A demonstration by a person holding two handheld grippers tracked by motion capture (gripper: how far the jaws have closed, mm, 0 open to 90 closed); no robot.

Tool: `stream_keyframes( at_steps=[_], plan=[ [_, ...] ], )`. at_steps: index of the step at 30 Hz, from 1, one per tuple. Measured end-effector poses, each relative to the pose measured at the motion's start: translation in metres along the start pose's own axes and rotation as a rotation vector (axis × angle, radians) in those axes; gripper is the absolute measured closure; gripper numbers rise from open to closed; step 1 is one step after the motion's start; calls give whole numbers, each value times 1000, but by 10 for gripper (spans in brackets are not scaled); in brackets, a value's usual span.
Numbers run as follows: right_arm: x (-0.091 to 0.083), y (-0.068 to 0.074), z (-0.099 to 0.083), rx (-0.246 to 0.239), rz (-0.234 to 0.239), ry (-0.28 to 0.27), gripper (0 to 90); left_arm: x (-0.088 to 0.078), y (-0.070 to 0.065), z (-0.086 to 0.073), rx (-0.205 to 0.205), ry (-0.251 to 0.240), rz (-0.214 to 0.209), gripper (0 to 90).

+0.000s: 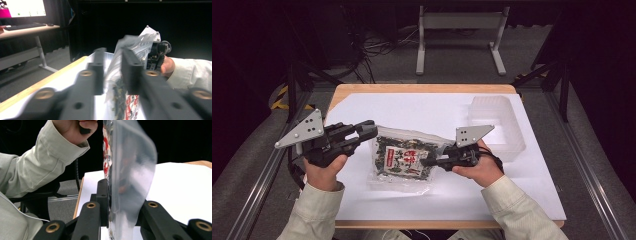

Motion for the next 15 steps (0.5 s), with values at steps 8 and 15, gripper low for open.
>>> stream_keyframes(
  at_steps=[8, 15],
  plan=[
    [-12, -2, 7, 22, -34, -7, 764, -2, 5, 0, -21, -27, -10, 398],
    [-35, -4, 22, 37, -92, -39, 762, -4, 13, -3, -23, -6, 60, 336]
  ],
)
Point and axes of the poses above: each handheld gripper's, and its own axes: x roughly forward along the jaws, z roughly out of its top, y roughly to its left, the point moved 3 cm from there along x, roughly forward along the jaws, and after that the axes turned 4 degrees about z, right-handed, at the moved point
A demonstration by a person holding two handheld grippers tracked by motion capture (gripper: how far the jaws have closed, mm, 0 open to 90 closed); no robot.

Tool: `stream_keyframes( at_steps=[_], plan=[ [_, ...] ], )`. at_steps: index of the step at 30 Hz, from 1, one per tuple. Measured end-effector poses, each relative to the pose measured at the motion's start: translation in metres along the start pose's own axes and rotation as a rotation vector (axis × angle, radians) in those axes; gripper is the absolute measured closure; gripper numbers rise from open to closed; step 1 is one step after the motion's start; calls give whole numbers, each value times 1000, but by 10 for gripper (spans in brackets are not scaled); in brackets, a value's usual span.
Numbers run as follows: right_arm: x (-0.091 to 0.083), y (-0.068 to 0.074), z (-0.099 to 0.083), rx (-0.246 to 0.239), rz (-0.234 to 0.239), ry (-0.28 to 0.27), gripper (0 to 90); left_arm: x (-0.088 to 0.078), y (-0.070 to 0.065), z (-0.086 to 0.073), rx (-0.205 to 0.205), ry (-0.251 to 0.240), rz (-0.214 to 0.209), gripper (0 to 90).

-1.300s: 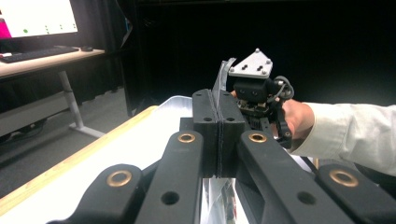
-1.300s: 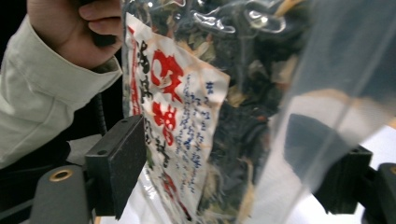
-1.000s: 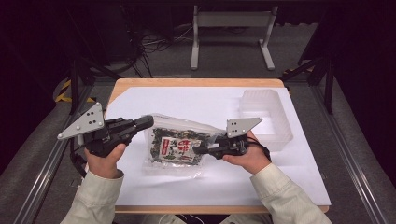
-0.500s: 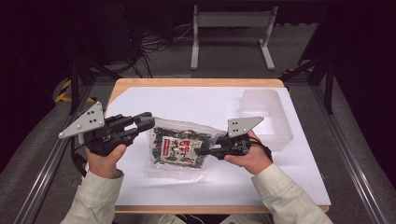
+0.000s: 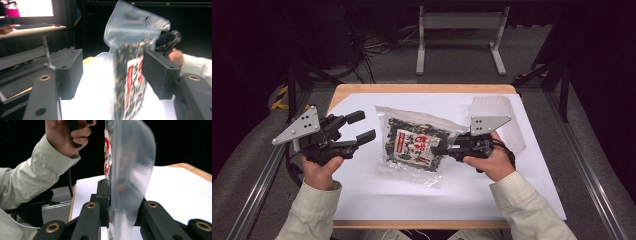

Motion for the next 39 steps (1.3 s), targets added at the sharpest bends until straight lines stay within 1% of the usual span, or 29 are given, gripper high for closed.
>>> stream_keyframes(
  at_steps=[3, 4, 6, 8, 11, 12, 15, 17, 22, 25, 28, 30, 32, 33, 35, 36, 39],
  plan=[
    [-10, -3, 5, 15, -30, 0, 761, 0, 5, -3, -15, 7, 20, 304],
    [-13, -4, 7, 22, -43, -3, 761, 0, 7, -4, -22, 3, 22, 295],
    [-21, -8, 10, 49, -75, -10, 760, 1, 11, -7, -44, -3, 11, 273],
    [-26, -10, 12, 57, -102, -14, 761, 2, 15, -10, -47, 6, 20, 259],
    [-37, -14, 15, 67, -154, -18, 762, 4, 19, -15, -40, 35, 38, 253],
    [-40, -16, 15, 67, -162, -18, 762, 5, 19, -16, -37, 47, 42, 251],
    [-48, -18, 17, 78, -187, -17, 762, 7, 21, -20, -32, 64, 37, 244],
    [-56, -22, 19, 84, -208, -19, 762, 9, 22, -21, -39, 72, 27, 239],
    [-73, -31, 24, 97, -247, -33, 762, 12, 24, -25, -43, 80, 28, 227],
    [-86, -39, 29, 99, -285, -35, 762, 11, 26, -26, -46, 78, 32, 218],
    [-98, -47, 32, 107, -313, -52, 762, 11, 28, -28, -49, 76, 35, 213],
    [-106, -53, 32, 104, -343, -58, 762, 11, 29, -29, -53, 79, 35, 209],
    [-108, -55, 32, 108, -351, -58, 762, 12, 29, -30, -54, 88, 33, 207],
    [-116, -61, 32, 113, -382, -53, 762, 13, 30, -32, -52, 99, 33, 201],
    [-122, -66, 33, 119, -402, -48, 762, 14, 30, -34, -54, 108, 36, 200],
    [-122, -66, 33, 119, -402, -48, 762, 14, 30, -34, -54, 108, 36, 200],
    [-134, -76, 33, 132, -442, -43, 762, 15, 31, -34, -51, 111, 35, 197]
  ],
)
Point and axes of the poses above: each handheld gripper's, and its own axes: x roughly forward along the jaws, z roughly out of its top, y roughly to its left, the point moved 3 cm from there along x, roughly forward along the jaws, and after that the axes turned 4 degrees about z, right-handed, at the moved point
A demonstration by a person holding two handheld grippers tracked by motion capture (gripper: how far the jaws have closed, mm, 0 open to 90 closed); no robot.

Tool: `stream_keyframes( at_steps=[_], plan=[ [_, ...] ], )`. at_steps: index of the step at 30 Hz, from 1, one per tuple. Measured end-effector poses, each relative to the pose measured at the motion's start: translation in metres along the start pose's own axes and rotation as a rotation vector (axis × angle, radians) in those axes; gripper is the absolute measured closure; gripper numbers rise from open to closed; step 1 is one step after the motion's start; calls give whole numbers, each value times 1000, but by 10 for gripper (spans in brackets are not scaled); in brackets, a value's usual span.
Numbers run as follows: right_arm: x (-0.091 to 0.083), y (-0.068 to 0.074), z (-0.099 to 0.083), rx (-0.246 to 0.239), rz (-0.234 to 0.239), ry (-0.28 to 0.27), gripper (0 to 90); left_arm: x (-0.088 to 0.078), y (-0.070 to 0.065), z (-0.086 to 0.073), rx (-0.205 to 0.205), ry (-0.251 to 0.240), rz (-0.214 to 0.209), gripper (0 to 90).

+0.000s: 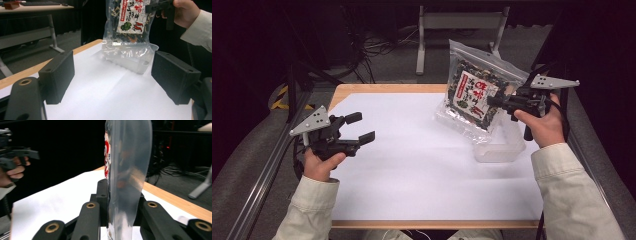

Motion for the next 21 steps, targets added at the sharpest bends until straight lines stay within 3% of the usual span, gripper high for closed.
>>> stream_keyframes(
  at_steps=[8, 21],
  plan=[
    [-12, -26, -1, 32, -85, -6, 762, 2, 1, -3, -1, 18, -4, 189],
    [-31, -54, -5, 79, -199, -10, 762, 1, 4, -4, -18, 16, 15, 190]
  ],
)
Point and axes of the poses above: each handheld gripper's, and its own axes: x roughly forward along the jaws, z roughly out of its top, y roughly to its left, the point moved 3 cm from there along x, roughly forward along the jaws, and after that the axes turned 4 degrees about z, right-handed, at the moved point
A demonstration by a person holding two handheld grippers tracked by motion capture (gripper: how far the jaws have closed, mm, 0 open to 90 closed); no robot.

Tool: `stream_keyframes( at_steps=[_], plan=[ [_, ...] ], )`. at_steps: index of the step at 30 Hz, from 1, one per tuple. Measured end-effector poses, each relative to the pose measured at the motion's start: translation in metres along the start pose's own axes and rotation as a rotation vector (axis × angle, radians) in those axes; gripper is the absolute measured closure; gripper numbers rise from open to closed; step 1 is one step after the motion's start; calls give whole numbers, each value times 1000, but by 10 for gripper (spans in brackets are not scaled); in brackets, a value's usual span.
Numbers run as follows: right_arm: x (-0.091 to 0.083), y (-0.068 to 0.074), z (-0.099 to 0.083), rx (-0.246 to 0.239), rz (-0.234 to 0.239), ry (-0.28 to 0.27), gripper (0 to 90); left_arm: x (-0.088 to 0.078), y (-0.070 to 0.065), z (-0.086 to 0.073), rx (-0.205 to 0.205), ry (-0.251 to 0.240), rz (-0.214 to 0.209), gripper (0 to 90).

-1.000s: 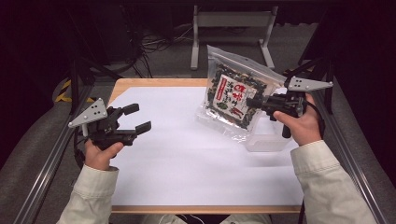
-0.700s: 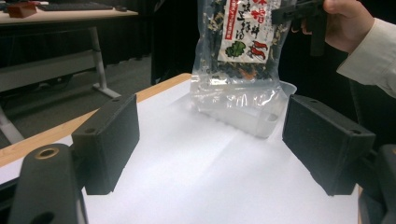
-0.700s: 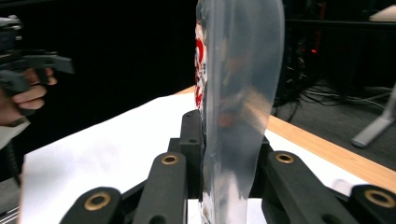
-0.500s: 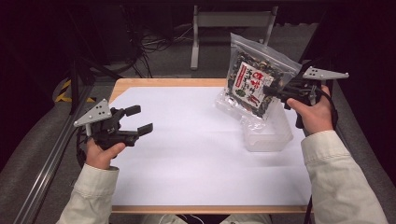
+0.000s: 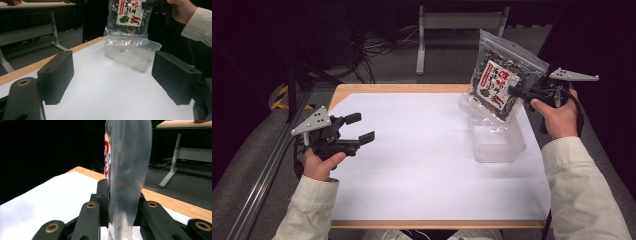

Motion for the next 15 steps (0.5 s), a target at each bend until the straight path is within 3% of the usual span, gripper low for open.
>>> stream_keyframes(
  at_steps=[15],
  plan=[
    [-9, -6, -15, 30, -47, 26, 762, 2, 1, -2, -1, 12, 0, 189]
  ],
)
Point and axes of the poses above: each handheld gripper's, and its own axes: x roughly forward along the jaws, z roughly out of its top, y roughly to its left, the point moved 3 cm from there along x, roughly forward along the jaws, and after that the axes turned 4 degrees about z, right-handed, at the moved point
